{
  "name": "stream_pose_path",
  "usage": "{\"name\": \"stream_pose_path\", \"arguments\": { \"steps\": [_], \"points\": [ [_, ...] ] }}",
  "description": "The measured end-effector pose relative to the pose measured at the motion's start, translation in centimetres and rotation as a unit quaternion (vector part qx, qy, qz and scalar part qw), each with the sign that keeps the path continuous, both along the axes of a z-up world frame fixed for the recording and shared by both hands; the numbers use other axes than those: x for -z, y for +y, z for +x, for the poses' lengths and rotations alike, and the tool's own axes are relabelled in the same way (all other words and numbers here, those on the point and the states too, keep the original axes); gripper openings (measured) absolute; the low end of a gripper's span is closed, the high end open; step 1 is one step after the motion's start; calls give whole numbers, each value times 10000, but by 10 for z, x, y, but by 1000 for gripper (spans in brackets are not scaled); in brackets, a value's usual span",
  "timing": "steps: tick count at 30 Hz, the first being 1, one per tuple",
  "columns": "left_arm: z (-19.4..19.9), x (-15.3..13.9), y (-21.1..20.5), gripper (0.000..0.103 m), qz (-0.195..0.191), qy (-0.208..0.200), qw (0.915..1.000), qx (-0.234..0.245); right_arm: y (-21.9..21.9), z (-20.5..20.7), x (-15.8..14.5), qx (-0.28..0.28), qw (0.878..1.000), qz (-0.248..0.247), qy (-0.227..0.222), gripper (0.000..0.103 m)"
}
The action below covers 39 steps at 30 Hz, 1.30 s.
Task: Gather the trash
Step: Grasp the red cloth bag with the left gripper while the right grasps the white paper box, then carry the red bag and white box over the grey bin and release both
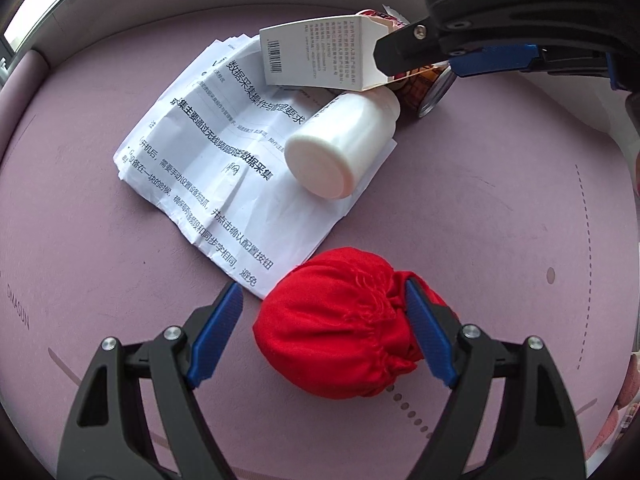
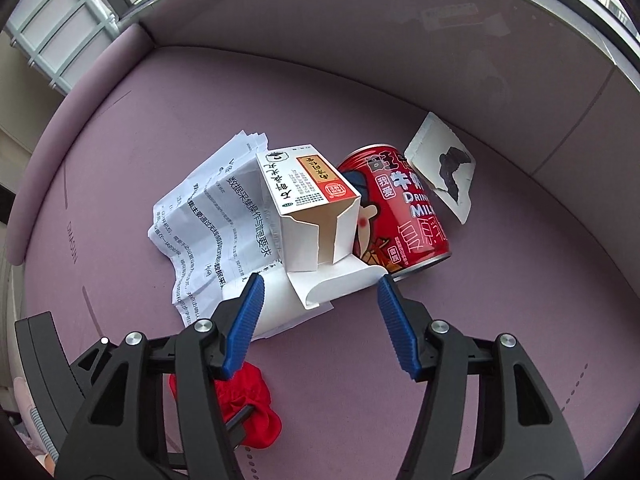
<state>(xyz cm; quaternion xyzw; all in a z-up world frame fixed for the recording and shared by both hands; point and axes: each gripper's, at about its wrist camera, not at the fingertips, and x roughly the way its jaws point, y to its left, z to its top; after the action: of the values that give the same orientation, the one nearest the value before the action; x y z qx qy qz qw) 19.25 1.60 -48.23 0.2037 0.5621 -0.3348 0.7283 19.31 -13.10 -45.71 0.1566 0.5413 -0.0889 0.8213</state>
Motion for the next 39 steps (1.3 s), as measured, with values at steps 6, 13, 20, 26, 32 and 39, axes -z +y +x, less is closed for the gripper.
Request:
{"name": "stream_pose_path", "arguments": {
  "steps": [6, 13, 20, 26, 32, 39],
  "points": [
    [-5, 7, -9, 67, -94, 33, 9997, 243, -11, 1, 9, 256, 9996, 97, 99, 45],
    [-11, 10, -13, 67, -115, -25, 9995, 280, -22, -7, 15, 575, 9976, 345, 170, 45],
    [-19, 10, -20, 66, -106, -71, 9991, 410, -32, 0, 13, 733, 9958, 554, 7, 45],
    [-18, 14, -34, 56, -134, -79, 9988, 461, -33, 7, 14, 661, 9957, 642, 22, 16],
    [-17, 0, -31, 38, -173, 26, 9989, 442, -20, 11, -11, 354, 9987, 357, -73, 10],
    [-3, -42, -9, 36, -50, 100, 9995, 294, -4, 17, -57, 151, 9996, 141, -181, 1]
  ]
}}
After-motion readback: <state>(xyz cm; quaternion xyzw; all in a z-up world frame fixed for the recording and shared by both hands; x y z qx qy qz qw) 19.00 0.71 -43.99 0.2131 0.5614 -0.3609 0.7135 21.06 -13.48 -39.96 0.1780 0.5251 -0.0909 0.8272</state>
